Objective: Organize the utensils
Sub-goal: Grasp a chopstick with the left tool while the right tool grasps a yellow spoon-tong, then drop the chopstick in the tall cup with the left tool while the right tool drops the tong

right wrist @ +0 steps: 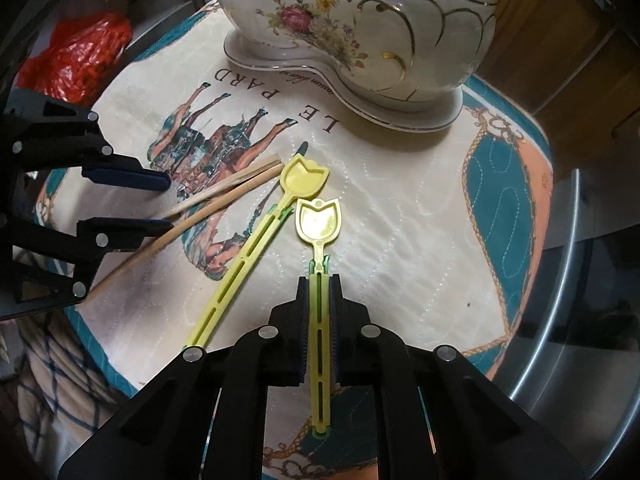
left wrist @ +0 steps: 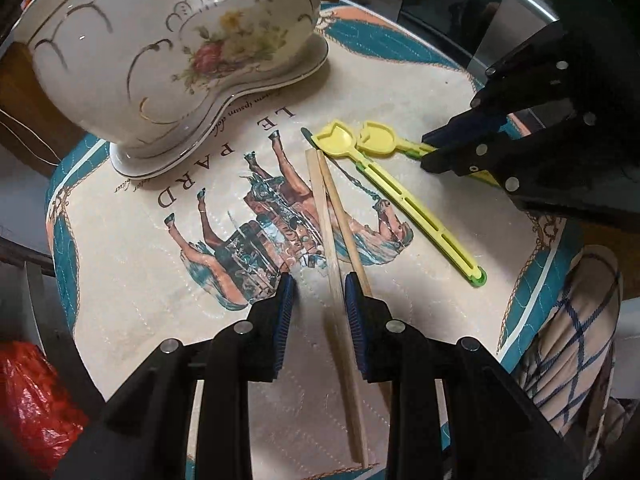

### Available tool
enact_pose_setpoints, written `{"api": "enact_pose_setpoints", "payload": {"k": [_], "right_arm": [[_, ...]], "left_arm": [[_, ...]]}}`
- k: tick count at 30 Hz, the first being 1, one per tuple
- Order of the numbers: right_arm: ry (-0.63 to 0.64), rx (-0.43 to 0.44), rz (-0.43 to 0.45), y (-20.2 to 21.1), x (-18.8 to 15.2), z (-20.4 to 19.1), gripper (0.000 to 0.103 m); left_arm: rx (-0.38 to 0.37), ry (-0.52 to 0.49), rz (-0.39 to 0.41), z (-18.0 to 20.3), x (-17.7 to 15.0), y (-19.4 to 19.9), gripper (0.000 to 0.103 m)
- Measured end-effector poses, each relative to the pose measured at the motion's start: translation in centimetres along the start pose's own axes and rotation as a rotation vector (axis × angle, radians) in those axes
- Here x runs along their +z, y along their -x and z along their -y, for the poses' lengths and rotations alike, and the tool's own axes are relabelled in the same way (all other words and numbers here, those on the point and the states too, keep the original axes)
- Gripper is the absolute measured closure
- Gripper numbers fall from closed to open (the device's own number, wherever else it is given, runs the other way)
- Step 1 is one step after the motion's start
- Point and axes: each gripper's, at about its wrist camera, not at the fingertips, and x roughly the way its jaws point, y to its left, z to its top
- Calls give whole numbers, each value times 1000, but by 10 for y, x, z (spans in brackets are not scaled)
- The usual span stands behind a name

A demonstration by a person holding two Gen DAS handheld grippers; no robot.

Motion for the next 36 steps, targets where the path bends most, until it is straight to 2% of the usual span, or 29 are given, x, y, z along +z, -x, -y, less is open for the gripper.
{"api": "enact_pose_setpoints", "payload": {"k": [6, 8, 10, 16, 21, 22, 25, 28, 36], "right_arm": [[-18, -6, 56, 9, -6, 3, 93], [-40, 11, 95, 17, -7, 9, 93], [-56, 25, 131, 24, -7, 13, 93], [-103, 86, 281, 53, -13, 24, 93], [-173, 132, 447, 76, -20, 35, 93], [-185, 145, 481, 80, -21, 36, 93], [-225, 196, 592, 89, -24, 40, 93], [-245, 218, 669, 96, -22, 43, 93], [-285, 236, 830, 102, -3, 47, 93]], "left_arm": [[4, 13, -29, 1, 14, -3, 77], [-4, 28, -9, -3, 14, -1, 89], [-26, 62, 18, -9, 12, 0, 96], [-111, 158, 128, -29, -1, 4, 98], [-99, 213, 322, -40, -22, 25, 98], [-89, 220, 383, -42, -26, 35, 98], [-125, 214, 569, -47, -37, 62, 98], [-127, 240, 682, -56, -43, 80, 98], [-64, 300, 880, -73, -47, 109, 98]]}}
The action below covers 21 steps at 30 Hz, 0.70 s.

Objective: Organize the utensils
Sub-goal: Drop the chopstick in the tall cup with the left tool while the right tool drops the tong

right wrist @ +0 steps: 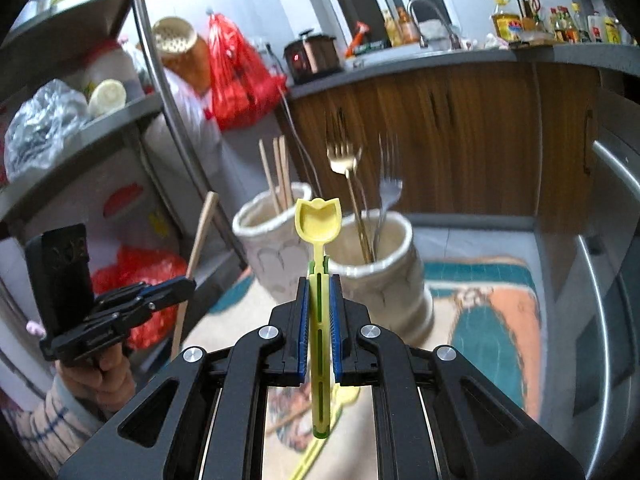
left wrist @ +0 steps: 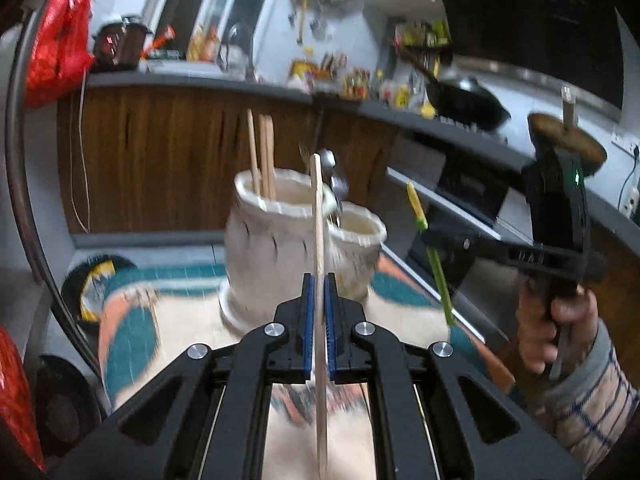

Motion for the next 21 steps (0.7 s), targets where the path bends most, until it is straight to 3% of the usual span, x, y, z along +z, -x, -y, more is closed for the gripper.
{"api": "enact_pose_setpoints", "payload": {"k": [4, 10, 16, 21], "right_arm": [[-5, -16, 93, -5, 17, 3, 93], [21, -42, 156, -14, 35, 5, 93], [0, -35, 237, -16, 51, 10, 93], [-5, -29, 299, -21, 55, 11, 93]], "left_arm": [[12, 22, 94, -6, 26, -4, 98], [16, 55, 213, -16, 66, -13, 98], [15, 117, 308, -24, 86, -22, 98], [35, 183, 450, -36, 98, -22, 98]]}}
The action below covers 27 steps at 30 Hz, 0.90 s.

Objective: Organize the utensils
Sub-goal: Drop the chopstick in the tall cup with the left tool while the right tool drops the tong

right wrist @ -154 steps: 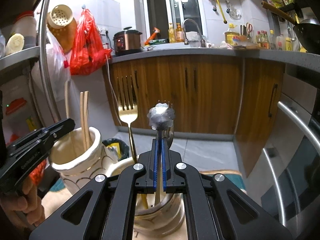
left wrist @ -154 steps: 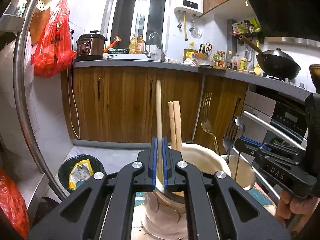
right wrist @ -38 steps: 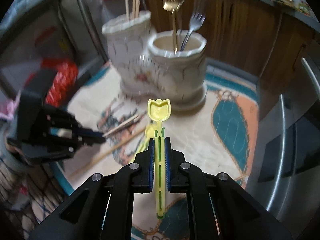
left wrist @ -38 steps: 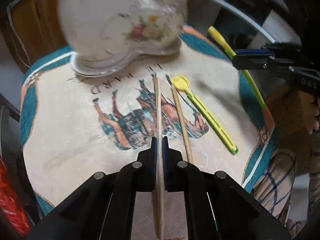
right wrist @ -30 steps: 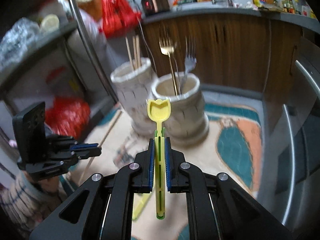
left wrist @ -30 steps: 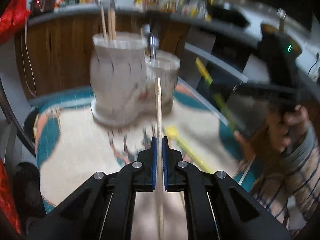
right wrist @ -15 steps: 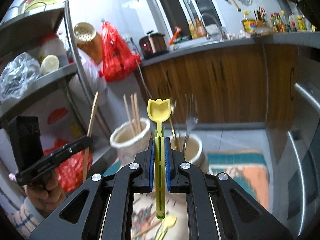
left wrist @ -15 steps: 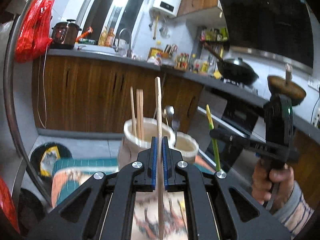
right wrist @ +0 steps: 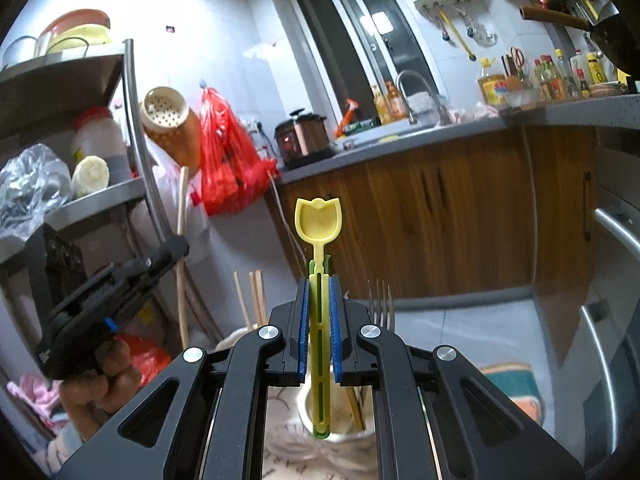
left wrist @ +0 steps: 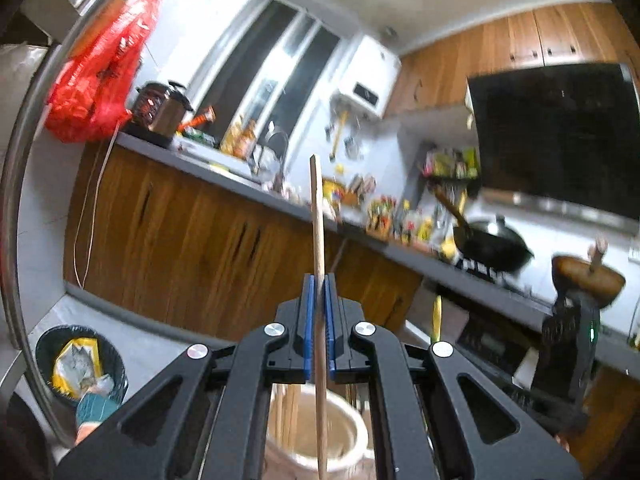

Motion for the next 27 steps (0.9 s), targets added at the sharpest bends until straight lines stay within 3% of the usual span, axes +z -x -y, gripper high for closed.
{"api": "enact_pose_setpoints", "payload": {"k": [3, 6, 11, 16, 20, 27], "right_arm": [[9, -22, 1, -10, -5, 4, 93], [1, -47, -5, -21, -13, 10, 93], [27, -74, -34, -28, -26, 13, 93], [87, -96, -69, -20, -36, 5, 93], [98, -116, -96, -14, -40, 4, 93], [126, -135, -162, -20, -45, -1, 93]], "left_arm": [[14, 23, 65, -2, 2, -7, 98], [26, 36, 68, -4, -5, -18, 98], [40, -23, 22, 1, -28, -26, 98], [53, -130, 2, 13, -45, -9, 98], [86, -219, -38, 21, -58, 8, 98], [173, -336, -130, 32, -63, 1, 98]]}}
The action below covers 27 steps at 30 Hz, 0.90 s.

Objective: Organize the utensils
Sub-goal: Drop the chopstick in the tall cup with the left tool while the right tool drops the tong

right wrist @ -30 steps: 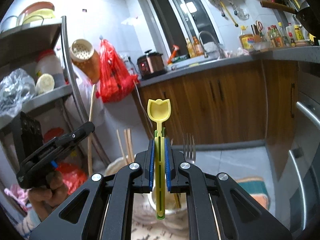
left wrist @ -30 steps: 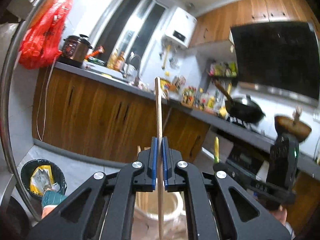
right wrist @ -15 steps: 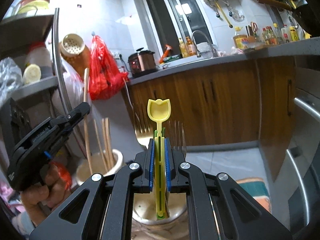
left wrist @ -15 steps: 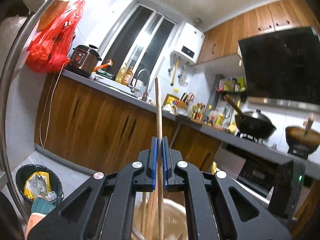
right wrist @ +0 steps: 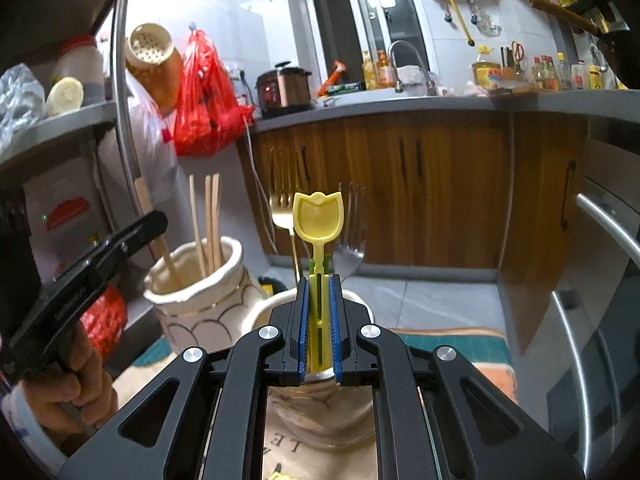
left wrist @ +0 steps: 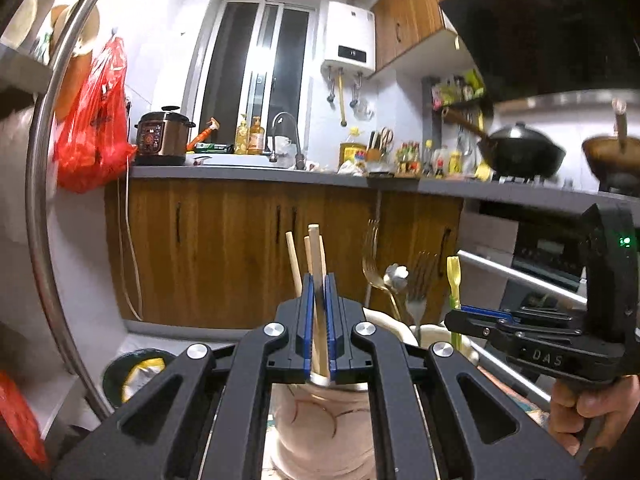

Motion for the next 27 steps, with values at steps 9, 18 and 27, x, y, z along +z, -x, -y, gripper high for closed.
{"api": "enact_pose_setpoints", "payload": {"k": [9, 18, 27], "right_arm": [[12, -26, -61, -18, 1, -2, 93], [12, -33, -51, -14, 1, -1, 75], [21, -44, -13, 8, 3, -1, 74]], "left_arm": [[45, -18, -50, 1, 6, -12, 98], [76, -44, -35, 0, 14, -5, 54], [97, -29, -5, -14, 23, 18, 42]]}}
